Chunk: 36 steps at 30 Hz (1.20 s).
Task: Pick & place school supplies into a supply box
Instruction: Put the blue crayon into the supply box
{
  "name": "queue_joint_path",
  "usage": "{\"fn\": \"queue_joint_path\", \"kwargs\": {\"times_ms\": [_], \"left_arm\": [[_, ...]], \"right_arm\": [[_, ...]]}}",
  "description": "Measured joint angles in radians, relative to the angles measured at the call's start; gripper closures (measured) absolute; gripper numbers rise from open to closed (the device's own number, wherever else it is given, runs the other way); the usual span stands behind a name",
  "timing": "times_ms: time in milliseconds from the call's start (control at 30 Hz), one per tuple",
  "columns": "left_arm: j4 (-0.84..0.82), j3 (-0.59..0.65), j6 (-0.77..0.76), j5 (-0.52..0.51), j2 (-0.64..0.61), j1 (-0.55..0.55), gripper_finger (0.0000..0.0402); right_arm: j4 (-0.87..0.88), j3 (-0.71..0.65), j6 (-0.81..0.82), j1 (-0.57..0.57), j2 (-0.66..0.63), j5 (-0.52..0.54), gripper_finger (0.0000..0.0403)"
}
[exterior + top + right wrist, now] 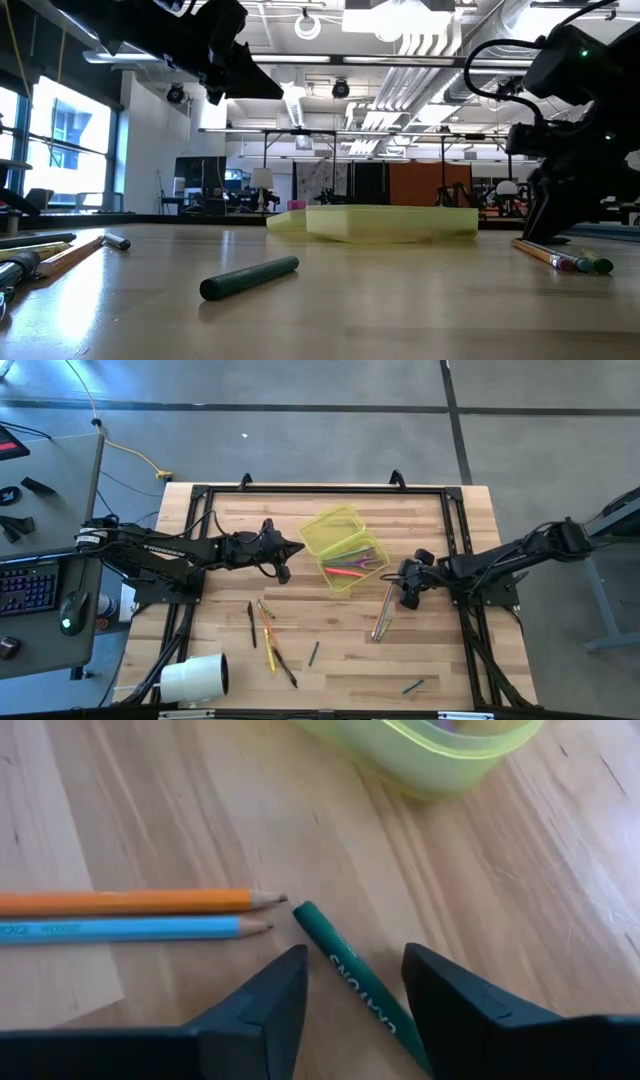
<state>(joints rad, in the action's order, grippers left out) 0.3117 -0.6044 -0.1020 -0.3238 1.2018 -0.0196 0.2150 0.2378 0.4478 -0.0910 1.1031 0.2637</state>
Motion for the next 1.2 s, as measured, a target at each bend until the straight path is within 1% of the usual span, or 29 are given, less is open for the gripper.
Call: {"fn": "queue_joint_path", "kwargs": {"times_ms": [67,167,367,433,533,600,633,667,767,900,1033,1100,1200], "left_arm": [[-0.002,0.000,0.000,0.000,0.000,0.000,0.0355],[-0.029,0.000,0.000,0.000,0.000,0.000,0.0355],[-0.082,0.000,-0.001,0.001,0.000,0.000,0.0355],[-0.092,0.000,-0.001,0.001,0.001,0.000,0.0355],[-0.091,0.000,-0.001,0.002,0.001,0.000,0.0355],[-0.091,0.000,-0.001,0.002,0.001,0.000,0.0355],[-0.091,0.000,-0.001,0.002,0.001,0.000,0.0355],[-0.091,0.000,-0.001,0.002,0.001,0.000,0.0355],[-0.090,0.000,0.000,0.002,0.001,0.000,0.0355],[-0.082,0.000,0.000,0.000,0.001,0.000,0.0355],[-0.074,0.000,0.000,0.000,0.001,0.000,0.0355],[-0.075,0.000,0.000,0.000,0.001,0.000,0.0355],[-0.075,0.000,0.000,0.000,0.001,0.000,0.0355]], "right_arm": [[-0.008,0.000,-0.009,-0.002,0.019,0.001,0.0257],[-0.013,0.000,-0.012,-0.012,0.031,0.013,0.0285],[-0.056,-0.005,0.021,-0.014,0.034,-0.009,0.0375],[-0.100,-0.007,0.036,-0.014,0.035,-0.019,0.0394],[-0.172,-0.005,0.025,-0.014,0.038,-0.038,0.0386],[-0.184,0.026,-0.024,-0.017,0.033,-0.065,0.0384],[-0.191,0.051,-0.049,-0.017,0.029,-0.061,0.0386],[-0.204,0.079,-0.071,-0.016,0.027,-0.044,0.0392],[-0.236,0.164,-0.155,-0.013,0.027,0.050,0.0397],[-0.269,0.292,-0.338,-0.012,0.053,0.086,0.0389],[-0.264,0.382,-0.421,0.024,0.175,0.065,0.0395],[-0.268,0.420,-0.428,0.047,0.261,0.043,0.0399],[-0.261,0.454,-0.430,0.078,0.397,0.036,0.0398]]}}
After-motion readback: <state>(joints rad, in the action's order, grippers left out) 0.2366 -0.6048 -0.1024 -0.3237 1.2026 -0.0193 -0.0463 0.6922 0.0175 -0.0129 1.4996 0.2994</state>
